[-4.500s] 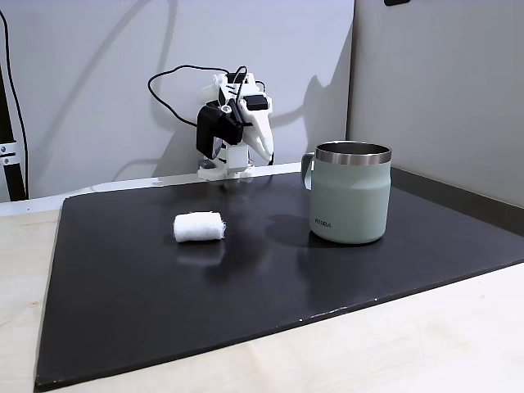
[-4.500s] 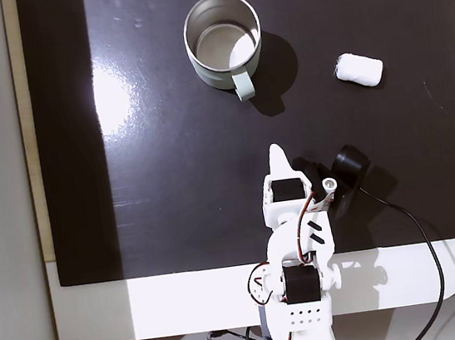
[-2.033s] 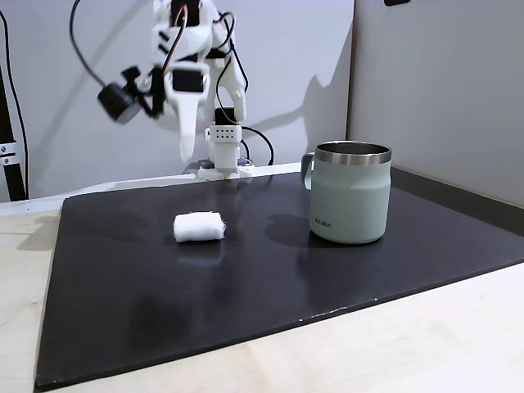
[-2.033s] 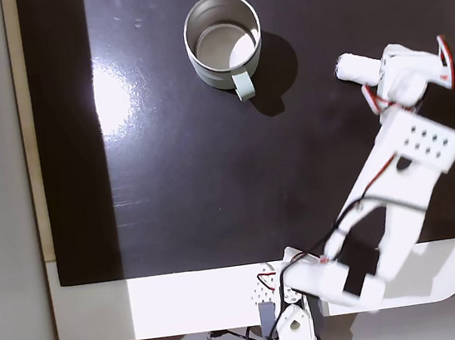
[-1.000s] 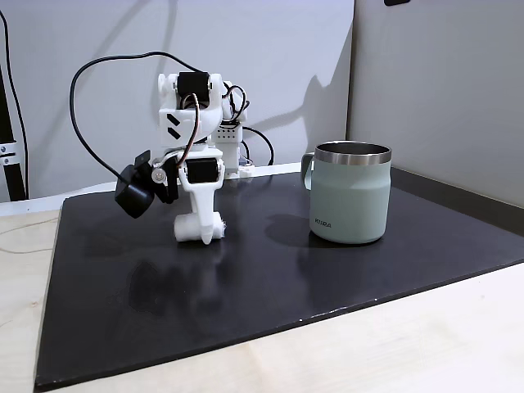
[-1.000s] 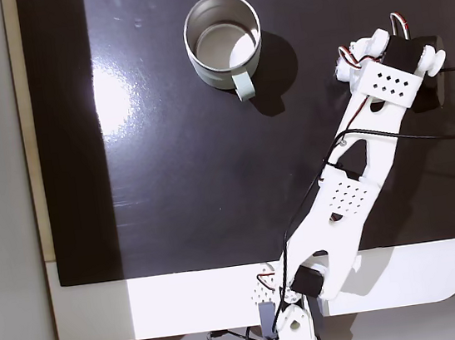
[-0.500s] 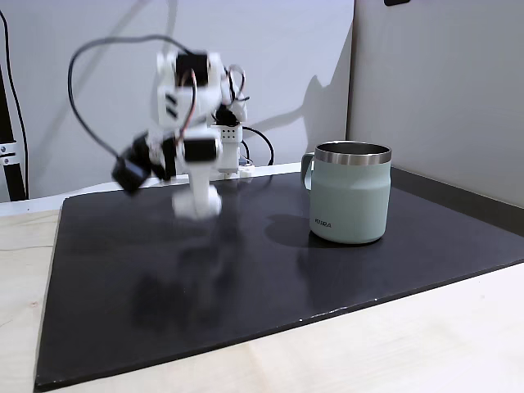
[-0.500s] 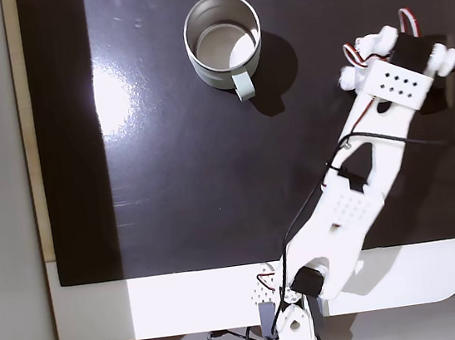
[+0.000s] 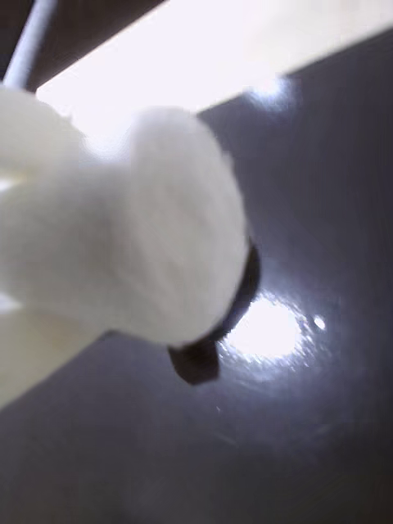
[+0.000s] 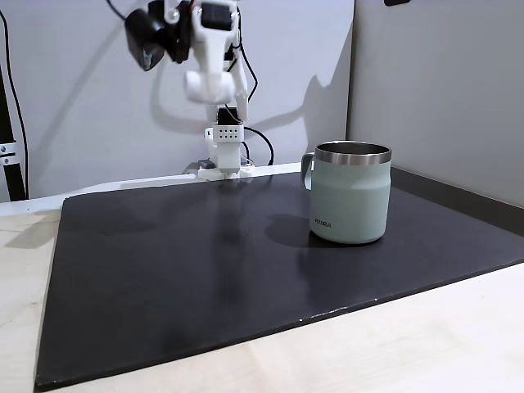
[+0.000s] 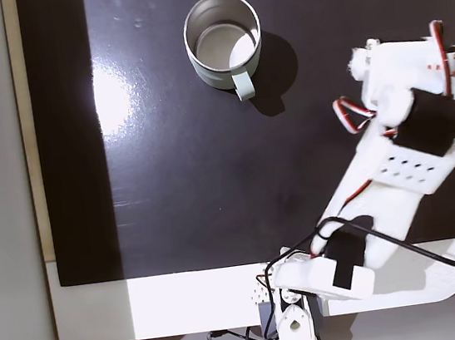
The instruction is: Grasp a gauze and put it in the cup.
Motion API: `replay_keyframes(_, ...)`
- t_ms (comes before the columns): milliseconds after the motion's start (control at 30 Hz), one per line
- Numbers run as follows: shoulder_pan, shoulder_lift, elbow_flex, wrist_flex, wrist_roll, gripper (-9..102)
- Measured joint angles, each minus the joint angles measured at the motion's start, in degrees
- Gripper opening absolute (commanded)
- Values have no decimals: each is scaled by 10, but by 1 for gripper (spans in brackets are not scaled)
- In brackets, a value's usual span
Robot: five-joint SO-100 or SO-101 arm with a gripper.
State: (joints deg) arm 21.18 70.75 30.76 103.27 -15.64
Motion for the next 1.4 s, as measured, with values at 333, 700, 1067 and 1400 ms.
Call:
replay_keyframes(333, -127, -88, -140, 0, 102, 0)
replay_keyframes(700, -245, -214, -279, 1, 199, 0)
replay_keyframes(1067, -311, -250, -283, 0, 207, 0)
replay_keyframes(1400, -299, -263, -283, 0, 207, 27)
